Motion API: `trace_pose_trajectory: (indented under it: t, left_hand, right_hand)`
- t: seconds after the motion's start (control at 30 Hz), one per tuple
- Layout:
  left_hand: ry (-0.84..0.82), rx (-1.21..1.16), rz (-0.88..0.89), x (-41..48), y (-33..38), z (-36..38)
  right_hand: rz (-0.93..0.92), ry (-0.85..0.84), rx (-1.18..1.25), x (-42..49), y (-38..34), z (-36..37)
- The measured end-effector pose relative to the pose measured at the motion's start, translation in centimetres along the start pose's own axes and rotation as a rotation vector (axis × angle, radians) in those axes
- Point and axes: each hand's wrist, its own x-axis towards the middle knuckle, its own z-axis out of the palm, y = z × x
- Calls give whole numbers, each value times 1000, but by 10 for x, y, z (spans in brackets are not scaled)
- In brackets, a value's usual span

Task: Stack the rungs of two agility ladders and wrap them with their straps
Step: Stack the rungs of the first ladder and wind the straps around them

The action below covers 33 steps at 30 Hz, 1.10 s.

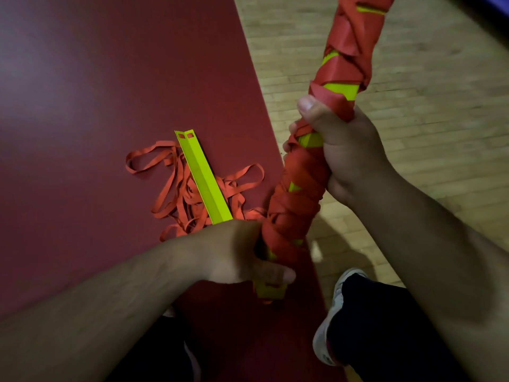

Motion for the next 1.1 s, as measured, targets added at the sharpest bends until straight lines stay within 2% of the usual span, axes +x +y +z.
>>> trace_pose_trajectory:
  t: [0.17,0.3,0.43,0.53,0.63,0.73,0.83,0.93,1.1]
  left_hand:
    - [294,260,-83,9,-2,11]
    - [352,517,-53,10,-1,18]
    - [400,540,-97,11,0,21]
    - [388,467,-99,10,1,17]
    - [337,220,3,4,7,7]
    - [180,-114,115,-6,15,-5]
    - [52,-314,198,-14,18,-11]
    - [-24,-377,223,-16,14,-13]
    - [-81,-304,227,-14,14,-15]
  right_hand:
    - [-48,274,-236,9,7,-6]
    - [-56,358,-373,6,13,-4]
    - [-2,378,-323,7,17,0]
    - [42,338,-185,9,13,0]
    - [21,233,3,10,5,-5]
    - [55,115,154,11,-2,-11]
    - [140,-37,322,9,-6,-12]
    - [226,-114,502,7,-7,-13]
    - [294,-77,391,9,-4,-12]
